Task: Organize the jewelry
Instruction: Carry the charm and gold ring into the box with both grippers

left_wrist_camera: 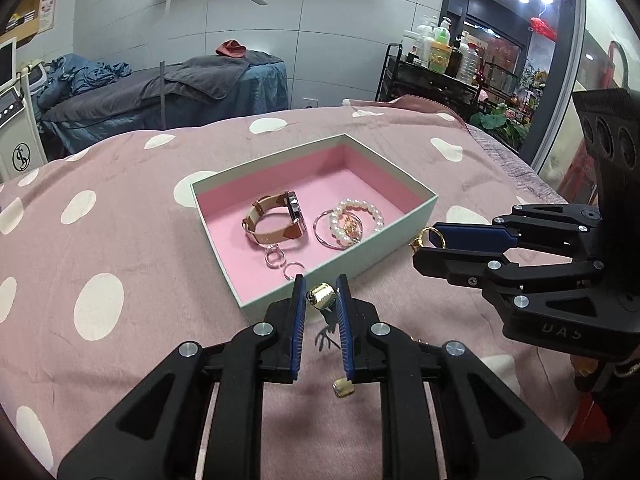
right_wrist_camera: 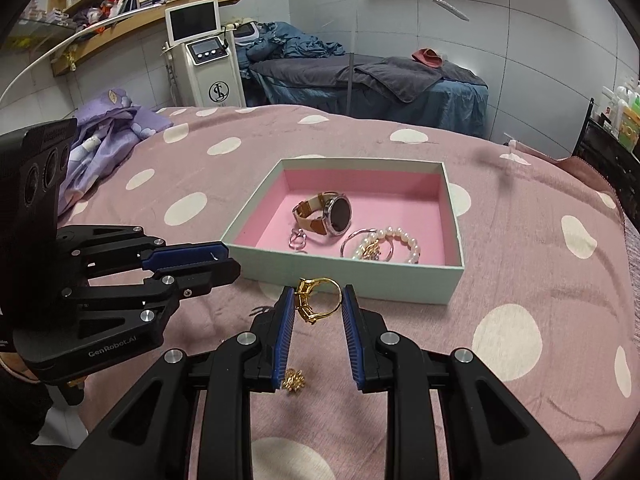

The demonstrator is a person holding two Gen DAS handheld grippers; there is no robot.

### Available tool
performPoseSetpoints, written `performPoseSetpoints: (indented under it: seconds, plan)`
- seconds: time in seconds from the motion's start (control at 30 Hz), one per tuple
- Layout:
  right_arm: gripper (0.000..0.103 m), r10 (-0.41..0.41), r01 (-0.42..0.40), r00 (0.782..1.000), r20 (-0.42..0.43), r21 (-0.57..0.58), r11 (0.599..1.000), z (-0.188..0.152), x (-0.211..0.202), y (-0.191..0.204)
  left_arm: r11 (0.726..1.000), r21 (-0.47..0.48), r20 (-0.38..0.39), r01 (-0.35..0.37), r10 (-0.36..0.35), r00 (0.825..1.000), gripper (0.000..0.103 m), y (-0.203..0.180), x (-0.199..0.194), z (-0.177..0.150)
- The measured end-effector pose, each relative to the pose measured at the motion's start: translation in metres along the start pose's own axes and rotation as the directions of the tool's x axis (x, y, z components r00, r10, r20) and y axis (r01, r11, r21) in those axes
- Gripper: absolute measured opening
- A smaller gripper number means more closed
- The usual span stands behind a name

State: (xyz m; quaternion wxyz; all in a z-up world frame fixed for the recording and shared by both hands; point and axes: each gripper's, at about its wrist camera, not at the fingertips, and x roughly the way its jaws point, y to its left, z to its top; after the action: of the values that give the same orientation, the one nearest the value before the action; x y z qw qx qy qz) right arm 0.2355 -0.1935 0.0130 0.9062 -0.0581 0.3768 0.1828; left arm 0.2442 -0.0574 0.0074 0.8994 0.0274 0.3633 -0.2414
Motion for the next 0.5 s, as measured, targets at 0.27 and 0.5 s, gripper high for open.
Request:
performPoseSetpoints:
  seconds: [0.27,0.5]
  plan:
    - [0.023,0.004,-0.003,1.000,-0.027,0.033,0.999,0.022,0.023,-0.018,1.000,0.003,-0.029,-0.018,0.018,0.999,0.016,0.016,0.024,0.026]
    - [0.023,-0.010,0.012,0.997,-0.072,0.029,1.000,0.039,0.045,-0.027,1.000,0.013,-0.099,0.018,-0.017,0.995,0.016,0.017,0.053,0.039]
